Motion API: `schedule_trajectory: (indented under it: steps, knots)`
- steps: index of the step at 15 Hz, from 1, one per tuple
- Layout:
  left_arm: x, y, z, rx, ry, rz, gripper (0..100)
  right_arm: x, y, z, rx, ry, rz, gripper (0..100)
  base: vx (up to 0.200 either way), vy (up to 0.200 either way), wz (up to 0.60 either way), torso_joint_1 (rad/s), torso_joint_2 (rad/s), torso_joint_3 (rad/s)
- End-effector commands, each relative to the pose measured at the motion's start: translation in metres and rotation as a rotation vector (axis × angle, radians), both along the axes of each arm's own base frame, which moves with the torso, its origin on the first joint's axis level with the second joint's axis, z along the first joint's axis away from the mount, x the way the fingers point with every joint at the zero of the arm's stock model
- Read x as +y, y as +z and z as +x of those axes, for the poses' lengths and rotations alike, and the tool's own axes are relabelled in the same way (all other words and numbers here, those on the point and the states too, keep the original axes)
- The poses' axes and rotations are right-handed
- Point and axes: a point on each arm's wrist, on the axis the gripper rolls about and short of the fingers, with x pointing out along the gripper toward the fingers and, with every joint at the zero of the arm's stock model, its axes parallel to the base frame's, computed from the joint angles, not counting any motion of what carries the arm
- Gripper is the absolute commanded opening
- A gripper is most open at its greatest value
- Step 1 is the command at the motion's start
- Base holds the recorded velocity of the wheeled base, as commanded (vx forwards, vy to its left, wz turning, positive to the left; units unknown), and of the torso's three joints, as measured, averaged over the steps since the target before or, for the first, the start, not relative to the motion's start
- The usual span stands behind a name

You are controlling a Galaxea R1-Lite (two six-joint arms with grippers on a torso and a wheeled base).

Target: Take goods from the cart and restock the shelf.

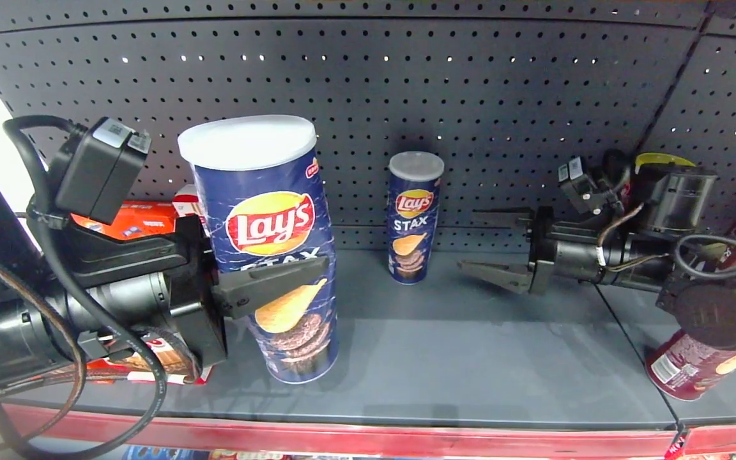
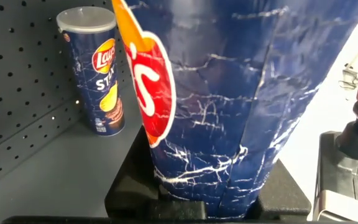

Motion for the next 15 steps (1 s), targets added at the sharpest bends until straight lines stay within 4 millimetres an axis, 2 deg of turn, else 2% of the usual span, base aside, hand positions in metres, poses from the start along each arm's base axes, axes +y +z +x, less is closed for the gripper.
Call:
schedule_trajectory:
  steps: [1, 9, 15]
  knots:
    - [0.0, 0.0, 0.0, 0.0, -0.001, 0.0, 0, 0.002, -0.01, 0.02, 0.012, 0.016, -0.004, 100, 0.0, 0.0, 0.0, 0.0, 0.0, 0.0]
    - [0.0, 0.0, 0.0, -0.002, -0.037, 0.001, 0, 0.02, -0.017, 0.059, -0.021, 0.054, 0.008, 100, 0.0, 0.0, 0.0, 0.0, 0.0, 0.0]
    - [0.0, -0.001, 0.0, 0.002, -0.034, 0.001, 0, 0.032, -0.03, 0.087, -0.026, 0.059, 0.011, 100, 0.0, 0.0, 0.0, 0.0, 0.0, 0.0]
